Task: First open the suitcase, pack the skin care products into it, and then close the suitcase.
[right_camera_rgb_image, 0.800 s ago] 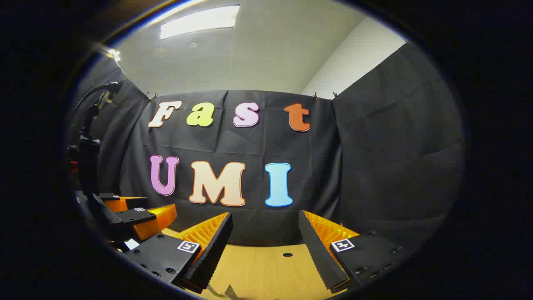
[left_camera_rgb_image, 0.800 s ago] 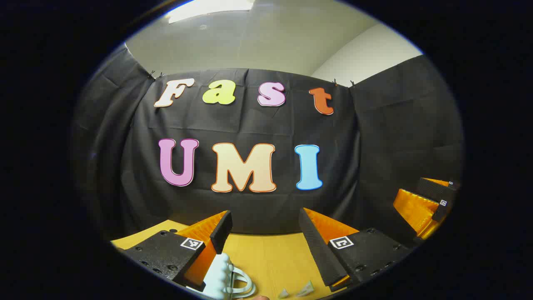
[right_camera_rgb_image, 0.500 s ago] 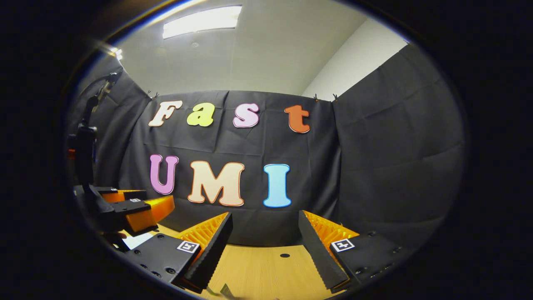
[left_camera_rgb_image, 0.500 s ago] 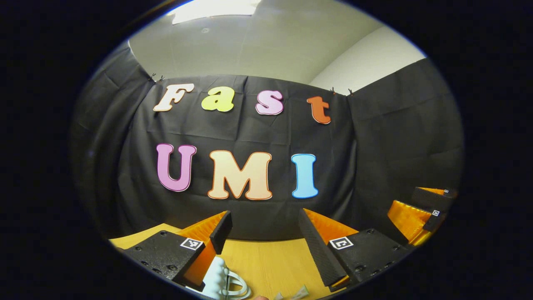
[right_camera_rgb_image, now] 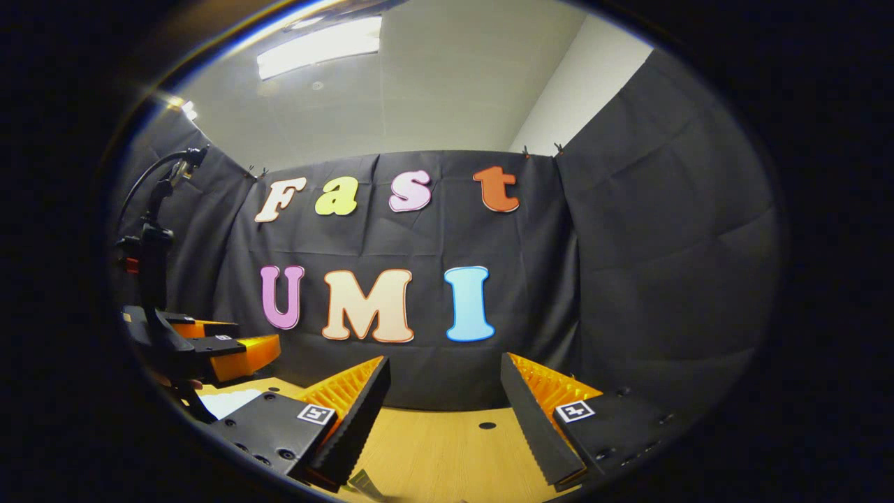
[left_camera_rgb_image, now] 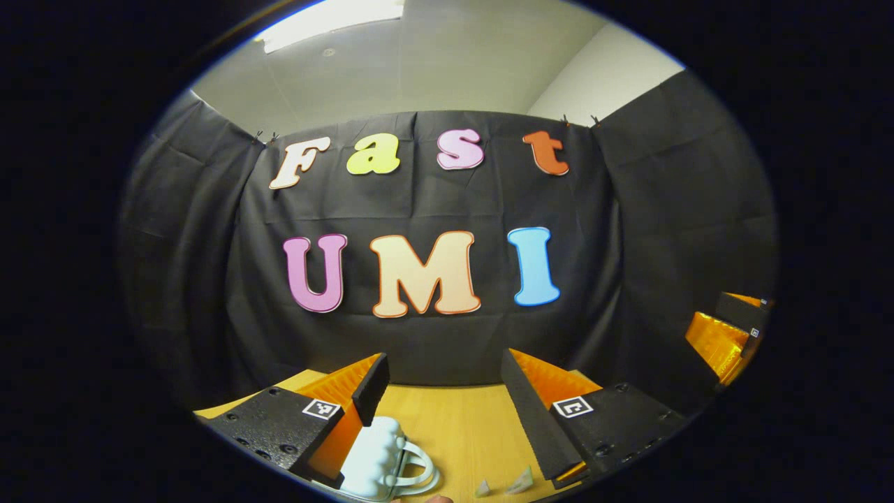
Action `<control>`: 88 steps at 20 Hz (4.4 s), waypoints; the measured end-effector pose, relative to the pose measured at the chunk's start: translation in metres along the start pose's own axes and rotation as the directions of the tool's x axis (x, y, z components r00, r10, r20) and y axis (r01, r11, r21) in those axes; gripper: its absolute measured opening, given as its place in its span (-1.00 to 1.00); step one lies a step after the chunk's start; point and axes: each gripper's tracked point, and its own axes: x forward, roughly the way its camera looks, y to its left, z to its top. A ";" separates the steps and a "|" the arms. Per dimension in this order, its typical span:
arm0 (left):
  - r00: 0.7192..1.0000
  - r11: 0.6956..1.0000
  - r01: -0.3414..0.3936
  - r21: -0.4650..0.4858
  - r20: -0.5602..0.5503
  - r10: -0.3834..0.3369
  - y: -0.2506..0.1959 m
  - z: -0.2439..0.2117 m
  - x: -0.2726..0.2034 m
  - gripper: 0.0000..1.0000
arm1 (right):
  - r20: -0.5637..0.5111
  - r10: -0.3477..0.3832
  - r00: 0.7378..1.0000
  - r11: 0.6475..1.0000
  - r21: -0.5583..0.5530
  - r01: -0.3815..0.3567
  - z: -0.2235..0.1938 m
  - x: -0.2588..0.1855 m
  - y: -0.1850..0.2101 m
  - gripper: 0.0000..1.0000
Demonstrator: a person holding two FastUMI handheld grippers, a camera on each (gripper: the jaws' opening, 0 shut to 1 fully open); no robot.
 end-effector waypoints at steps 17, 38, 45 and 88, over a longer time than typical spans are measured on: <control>0.862 0.992 0.113 -0.054 -0.492 -0.125 0.009 -0.194 0.026 0.90 | -0.127 -0.154 0.980 0.987 -0.056 0.148 -0.032 0.006 -0.013 0.96; 0.443 0.992 0.067 -0.108 -0.887 -0.127 0.001 -0.335 0.049 0.77 | -0.161 -0.236 0.958 0.965 -0.153 0.212 -0.046 0.004 -0.028 0.96; 0.389 0.995 0.015 -0.098 -0.916 -0.096 0.013 -0.356 0.051 -0.02 | -0.149 -0.251 0.956 0.960 -0.166 0.226 -0.044 -0.002 -0.035 0.96; 0.667 0.981 0.053 -0.189 -0.724 -0.176 0.254 -0.142 0.045 -1.00 | -0.029 -0.133 0.991 0.989 -0.063 0.131 -0.039 0.020 0.145 0.96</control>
